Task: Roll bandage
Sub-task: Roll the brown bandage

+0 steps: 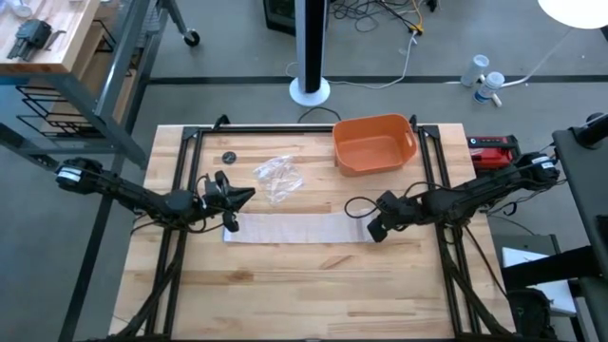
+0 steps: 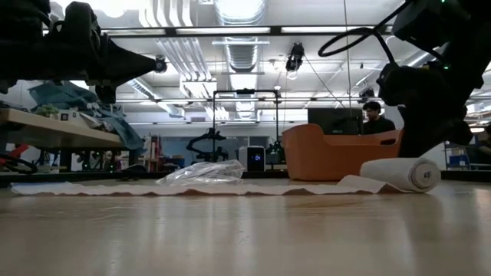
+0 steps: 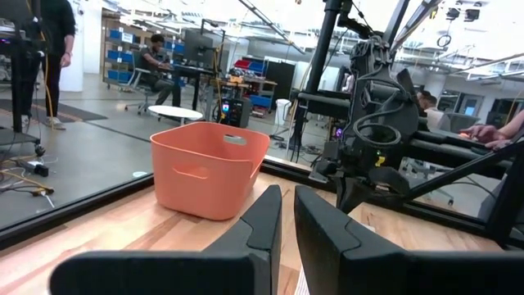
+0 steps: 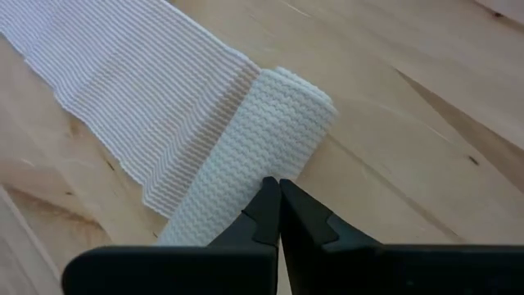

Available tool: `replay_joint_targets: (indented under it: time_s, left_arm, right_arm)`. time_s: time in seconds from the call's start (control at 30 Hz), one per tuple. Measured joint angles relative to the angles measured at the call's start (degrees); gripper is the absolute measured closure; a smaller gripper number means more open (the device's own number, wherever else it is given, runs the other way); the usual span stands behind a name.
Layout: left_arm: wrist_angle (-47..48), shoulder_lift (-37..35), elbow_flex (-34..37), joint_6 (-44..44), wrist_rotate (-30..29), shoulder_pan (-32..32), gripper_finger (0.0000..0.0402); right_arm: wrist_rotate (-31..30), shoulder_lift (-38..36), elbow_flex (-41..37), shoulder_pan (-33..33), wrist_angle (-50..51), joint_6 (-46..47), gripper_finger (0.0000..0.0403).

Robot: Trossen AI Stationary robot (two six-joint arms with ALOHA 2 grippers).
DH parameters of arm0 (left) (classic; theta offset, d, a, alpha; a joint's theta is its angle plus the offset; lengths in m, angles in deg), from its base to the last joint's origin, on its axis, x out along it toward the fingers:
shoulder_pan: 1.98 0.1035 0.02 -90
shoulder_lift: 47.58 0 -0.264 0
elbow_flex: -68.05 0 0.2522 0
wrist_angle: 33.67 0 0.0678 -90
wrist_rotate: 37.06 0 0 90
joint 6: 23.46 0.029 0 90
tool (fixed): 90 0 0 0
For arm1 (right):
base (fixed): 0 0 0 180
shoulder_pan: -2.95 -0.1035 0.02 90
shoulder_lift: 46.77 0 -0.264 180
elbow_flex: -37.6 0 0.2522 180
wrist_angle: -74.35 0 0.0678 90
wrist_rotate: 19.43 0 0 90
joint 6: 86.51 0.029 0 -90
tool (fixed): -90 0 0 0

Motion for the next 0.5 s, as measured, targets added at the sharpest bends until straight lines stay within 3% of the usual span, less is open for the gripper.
replay_joint_targets:
  time_s: [0.5]
  left_arm:
    - [0.9, 0.0, 0.0, 0.0, 0.0, 0.0, 0.0374]
  right_arm:
    - [0.6, 0.4, 0.0, 0.0, -5.5, -0.8, 0.0403]
